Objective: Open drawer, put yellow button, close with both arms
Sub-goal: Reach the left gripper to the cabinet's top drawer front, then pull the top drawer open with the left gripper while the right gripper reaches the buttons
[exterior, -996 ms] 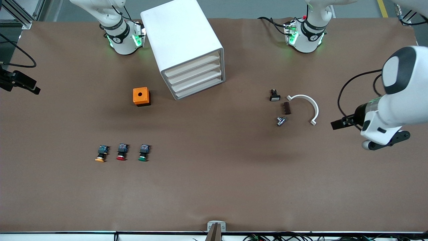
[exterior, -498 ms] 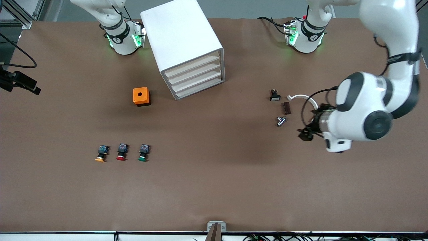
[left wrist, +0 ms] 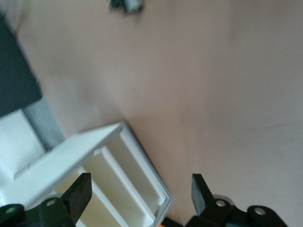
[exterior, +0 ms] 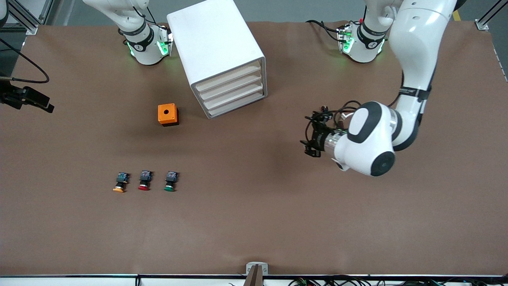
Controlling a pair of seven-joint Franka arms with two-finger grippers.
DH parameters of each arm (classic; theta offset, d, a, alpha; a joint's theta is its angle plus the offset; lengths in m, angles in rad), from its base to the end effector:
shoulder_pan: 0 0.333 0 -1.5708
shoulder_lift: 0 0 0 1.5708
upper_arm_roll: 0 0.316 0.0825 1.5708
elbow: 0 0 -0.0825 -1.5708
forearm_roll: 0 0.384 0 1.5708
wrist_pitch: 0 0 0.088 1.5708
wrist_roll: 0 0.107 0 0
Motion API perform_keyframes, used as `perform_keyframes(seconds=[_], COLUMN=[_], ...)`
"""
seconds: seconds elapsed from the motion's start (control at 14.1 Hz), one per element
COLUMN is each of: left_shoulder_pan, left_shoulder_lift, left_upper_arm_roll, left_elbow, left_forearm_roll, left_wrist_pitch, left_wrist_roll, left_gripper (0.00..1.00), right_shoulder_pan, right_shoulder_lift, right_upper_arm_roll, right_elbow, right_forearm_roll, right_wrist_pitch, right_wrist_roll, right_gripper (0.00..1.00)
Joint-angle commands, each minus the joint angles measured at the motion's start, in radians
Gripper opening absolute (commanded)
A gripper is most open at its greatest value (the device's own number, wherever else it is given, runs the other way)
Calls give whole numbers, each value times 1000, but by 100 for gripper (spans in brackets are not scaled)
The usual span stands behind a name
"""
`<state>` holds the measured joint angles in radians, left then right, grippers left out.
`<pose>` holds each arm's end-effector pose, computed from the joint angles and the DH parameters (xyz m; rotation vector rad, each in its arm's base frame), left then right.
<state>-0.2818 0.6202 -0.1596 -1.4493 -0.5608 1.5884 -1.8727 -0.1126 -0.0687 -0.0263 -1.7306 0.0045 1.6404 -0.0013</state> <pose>0.5852 -0.3187 0.3189 -1.9336 -1.9698 1.1304 0.5311 -0.0742 0.5923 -3.1262 0.2159 0.0330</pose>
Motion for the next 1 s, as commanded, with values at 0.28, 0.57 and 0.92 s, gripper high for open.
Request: perform_keyframes(seconds=[0.28, 0.57, 0.92], left_shoulder_pan=[-108, -123, -198], left_shoulder_lift=[73, 104, 131], left_upper_arm_roll=[3, 2, 2], left_elbow=[21, 23, 24], left_forearm_roll=[-282, -430, -484], left_wrist_pitch=[-27, -60, -108], left_wrist_roll=[-408, -614, -620], left_gripper=[55, 54, 55], right_shoulder_pan=[-13, -16, -9], right_shoulder_lift=[-22, -16, 64], right_upper_arm_roll=[8, 8, 8], right_elbow=[-21, -21, -6], right_forearm_roll=[6, 6, 0], right_wrist_pitch=[15, 48, 70], right_wrist_roll=[14, 14, -2], right_gripper=[100, 100, 99])
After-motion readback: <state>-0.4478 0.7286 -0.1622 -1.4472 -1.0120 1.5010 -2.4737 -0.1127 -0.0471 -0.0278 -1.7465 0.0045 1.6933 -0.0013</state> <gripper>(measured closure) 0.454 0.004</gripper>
